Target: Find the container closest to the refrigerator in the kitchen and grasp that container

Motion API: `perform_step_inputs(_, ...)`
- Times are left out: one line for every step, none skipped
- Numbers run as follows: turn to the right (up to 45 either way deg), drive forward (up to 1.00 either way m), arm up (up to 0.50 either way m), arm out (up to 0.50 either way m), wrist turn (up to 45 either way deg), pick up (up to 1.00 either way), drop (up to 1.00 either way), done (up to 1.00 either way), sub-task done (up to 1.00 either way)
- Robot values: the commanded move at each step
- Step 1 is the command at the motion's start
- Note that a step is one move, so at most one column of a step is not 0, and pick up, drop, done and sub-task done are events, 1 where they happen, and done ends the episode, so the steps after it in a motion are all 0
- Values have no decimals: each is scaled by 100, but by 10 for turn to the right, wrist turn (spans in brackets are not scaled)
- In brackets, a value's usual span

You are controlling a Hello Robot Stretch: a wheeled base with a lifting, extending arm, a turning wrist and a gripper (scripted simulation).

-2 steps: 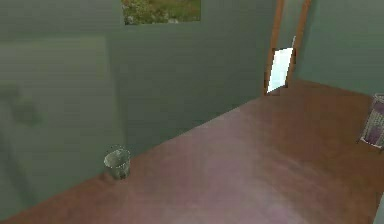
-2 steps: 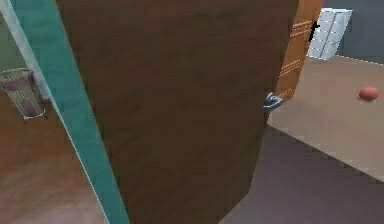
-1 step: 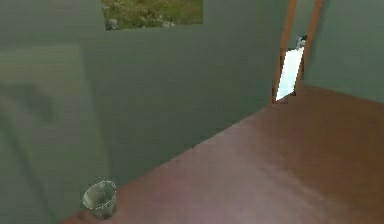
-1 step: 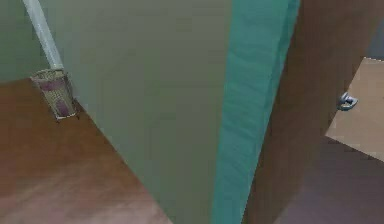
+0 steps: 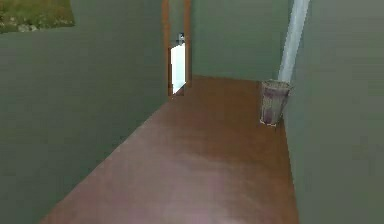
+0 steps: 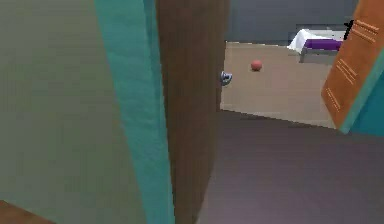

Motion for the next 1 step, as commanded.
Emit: perform_step_inputs(0,100,0,0,0,0,0,0,0)
